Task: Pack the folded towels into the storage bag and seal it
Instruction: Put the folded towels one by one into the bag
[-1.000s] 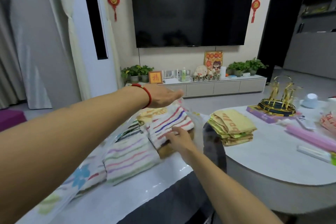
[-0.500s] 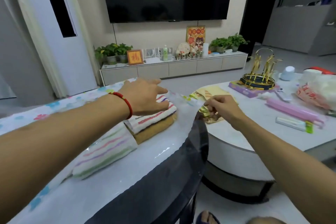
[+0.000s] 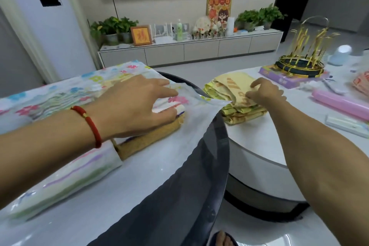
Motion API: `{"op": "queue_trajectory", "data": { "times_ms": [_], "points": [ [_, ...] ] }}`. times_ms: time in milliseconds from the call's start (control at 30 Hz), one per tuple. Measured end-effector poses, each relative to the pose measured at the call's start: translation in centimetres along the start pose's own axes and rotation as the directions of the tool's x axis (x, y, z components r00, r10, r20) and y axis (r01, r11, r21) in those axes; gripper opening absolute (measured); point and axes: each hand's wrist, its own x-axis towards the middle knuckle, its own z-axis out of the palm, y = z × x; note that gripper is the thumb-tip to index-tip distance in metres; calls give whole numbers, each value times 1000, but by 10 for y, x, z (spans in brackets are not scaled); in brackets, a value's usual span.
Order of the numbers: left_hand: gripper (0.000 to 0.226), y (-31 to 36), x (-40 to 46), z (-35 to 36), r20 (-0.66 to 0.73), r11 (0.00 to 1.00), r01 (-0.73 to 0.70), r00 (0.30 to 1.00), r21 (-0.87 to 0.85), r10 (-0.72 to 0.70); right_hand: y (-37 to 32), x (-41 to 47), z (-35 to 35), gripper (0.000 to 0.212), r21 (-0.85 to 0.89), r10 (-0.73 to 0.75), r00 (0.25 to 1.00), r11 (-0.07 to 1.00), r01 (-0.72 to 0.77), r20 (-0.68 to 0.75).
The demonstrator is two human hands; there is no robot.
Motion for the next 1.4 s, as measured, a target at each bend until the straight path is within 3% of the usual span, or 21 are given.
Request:
{"op": "queue_trajectory", "data": {
  "times_ms": [67, 167, 333, 433, 533, 667, 733, 867, 1000, 1067, 1200, 1233, 1300, 1400],
  "points": [
    [69, -1, 0, 1, 4, 1000, 11, 1000, 0, -11, -2, 3, -2, 40, -43, -79, 997, 996, 79, -16],
    [69, -4, -1, 1, 7, 999, 45, 999, -6, -45, -8, 3, -10, 36, 36, -234, 972, 972, 234, -19],
    [45, -5, -10, -6, 61, 993, 114, 991, 31, -116, -17, -43, -41, 31, 366, -208, 968, 898, 246, -141],
    [38, -6, -31, -16, 99, 977, 198, 974, 73, -205, -17, -87, -72, 28, 464, -218, 965, 847, 260, -143],
    [36, -13, -64, -26, 105, 960, 259, 957, 102, -269, -17, -139, -109, 25, 513, -261, 961, 815, 270, -93],
    [50, -22, -111, -31, 202, 927, 328, 910, 183, -362, -29, -215, -147, 20, 632, -373, 924, 737, 242, 81],
    [56, -25, -129, -35, 246, 916, 362, 885, 174, -396, -41, -253, -155, 18, 661, -433, 868, 729, 178, 243],
    [57, -31, -141, -65, 195, 914, 369, 897, 167, -398, -71, -315, -149, 19, 633, -546, 636, 766, 116, 545],
    [57, -36, -136, -110, 107, 908, 396, 905, 139, -412, -117, -363, -101, 20, 672, -619, 466, 737, 68, 632],
    [56, -38, -131, -130, 71, 899, 427, 898, 98, -434, -151, -377, -67, 21, 765, -671, 495, 644, 19, 552],
    [62, -37, -122, -157, 49, 874, 483, 873, 44, -485, -204, -396, 4, 20, 933, -576, 772, 353, -62, 269],
    [63, -37, -121, -160, 41, 869, 493, 868, 43, -495, -207, -400, 24, 23, 931, -539, 804, 362, -50, 252],
    [66, -37, -120, -161, 26, 863, 504, 863, 44, -505, -201, -412, 65, 32, 871, -486, 804, 486, -76, 341],
    [66, -38, -119, -152, 32, 874, 484, 874, 44, -485, -182, -428, 105, 35, 730, -477, 699, 676, -96, 534]
  ]
}}
